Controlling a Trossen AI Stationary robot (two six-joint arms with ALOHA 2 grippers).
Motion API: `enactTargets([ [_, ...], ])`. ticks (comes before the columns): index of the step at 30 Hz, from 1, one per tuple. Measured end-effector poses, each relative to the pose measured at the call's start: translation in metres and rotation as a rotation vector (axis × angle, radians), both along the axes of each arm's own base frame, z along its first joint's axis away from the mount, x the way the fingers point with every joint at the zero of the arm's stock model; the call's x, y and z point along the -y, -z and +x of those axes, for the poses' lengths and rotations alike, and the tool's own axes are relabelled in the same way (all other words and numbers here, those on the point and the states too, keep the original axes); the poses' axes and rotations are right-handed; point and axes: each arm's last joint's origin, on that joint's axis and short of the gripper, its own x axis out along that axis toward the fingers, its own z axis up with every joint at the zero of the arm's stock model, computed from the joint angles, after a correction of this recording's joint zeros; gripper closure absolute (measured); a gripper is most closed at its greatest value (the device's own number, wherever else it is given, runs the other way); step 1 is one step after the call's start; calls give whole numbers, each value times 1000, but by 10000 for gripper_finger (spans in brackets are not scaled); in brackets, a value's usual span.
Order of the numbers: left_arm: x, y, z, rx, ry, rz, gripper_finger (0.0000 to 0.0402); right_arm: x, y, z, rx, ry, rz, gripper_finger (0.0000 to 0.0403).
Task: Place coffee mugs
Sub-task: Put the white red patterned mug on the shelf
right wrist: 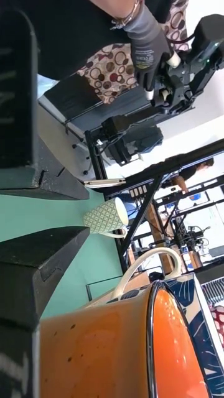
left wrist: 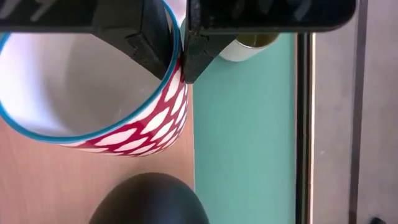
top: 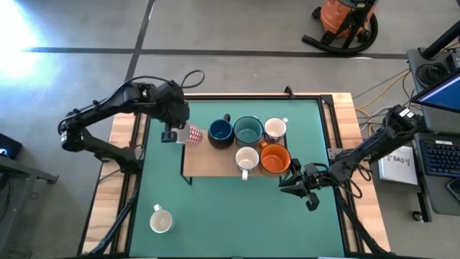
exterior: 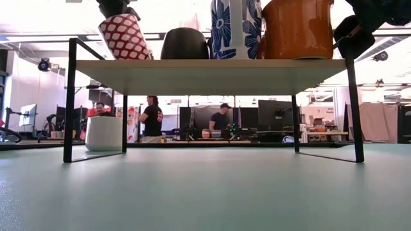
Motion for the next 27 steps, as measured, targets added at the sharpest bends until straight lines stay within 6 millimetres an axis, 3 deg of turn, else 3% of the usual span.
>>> enactTargets([
  [11,-6,5,22,-95,4,-33,391,0,0,0,-1,0,-1,335],
  [27,-10,10,34,-152,4,-54,390,0,1,0,-12,0,-9,335],
])
